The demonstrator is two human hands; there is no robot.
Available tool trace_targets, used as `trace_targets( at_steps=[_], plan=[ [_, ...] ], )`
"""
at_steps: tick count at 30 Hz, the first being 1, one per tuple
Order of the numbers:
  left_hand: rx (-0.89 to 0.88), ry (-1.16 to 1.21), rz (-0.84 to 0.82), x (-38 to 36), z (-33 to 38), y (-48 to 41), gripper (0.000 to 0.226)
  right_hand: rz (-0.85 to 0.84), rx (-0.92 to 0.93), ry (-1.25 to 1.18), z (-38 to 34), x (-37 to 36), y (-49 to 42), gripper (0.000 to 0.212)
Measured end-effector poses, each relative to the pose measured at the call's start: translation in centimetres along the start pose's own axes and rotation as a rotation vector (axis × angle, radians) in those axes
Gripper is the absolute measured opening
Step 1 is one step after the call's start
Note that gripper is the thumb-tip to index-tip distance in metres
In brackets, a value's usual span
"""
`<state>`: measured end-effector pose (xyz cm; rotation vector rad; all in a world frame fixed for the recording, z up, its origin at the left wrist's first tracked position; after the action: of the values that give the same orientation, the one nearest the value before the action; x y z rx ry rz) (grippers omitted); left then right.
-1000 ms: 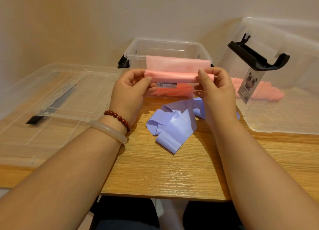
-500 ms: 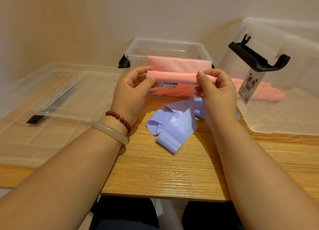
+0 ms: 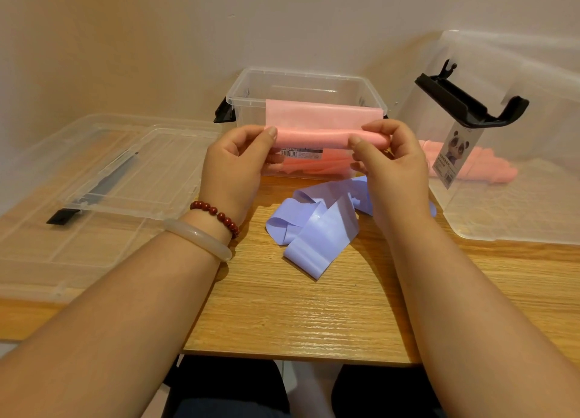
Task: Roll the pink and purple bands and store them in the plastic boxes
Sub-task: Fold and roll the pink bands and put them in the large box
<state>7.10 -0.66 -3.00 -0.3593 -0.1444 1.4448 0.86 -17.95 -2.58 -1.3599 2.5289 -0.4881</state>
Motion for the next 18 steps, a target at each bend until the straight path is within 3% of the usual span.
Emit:
trace_targets(
  at_steps=[9,13,18],
  plan=[
    [-0.009,0.086,-0.048,-0.13,0.36,0.11,0.023,0.031,0.000,0.034,0.25,-0.05,-0.18,0.012],
    [-0.029,0.033,-0.033,-0.08,0.28,0.20,0.014,0.020,-0.020,0.025,0.21,-0.05,-0.17,0.008],
    [0.012,0.038,0.011,-0.12,0.17,0.00,0.004,-0.025,-0.076,-0.098,0.32,-0.10,-0.29,0.018]
  ],
)
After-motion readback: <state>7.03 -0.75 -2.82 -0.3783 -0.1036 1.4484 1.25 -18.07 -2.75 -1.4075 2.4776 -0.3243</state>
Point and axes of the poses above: each hand's wrist, its own y-axis away from the middle knuckle, its own x-axis out of the back of the hand, z = x × y, the point moved 1 cm from there along -y, towards the middle knuckle, and after that the axes turned 1 degree about -x, right-handed, at the moved point
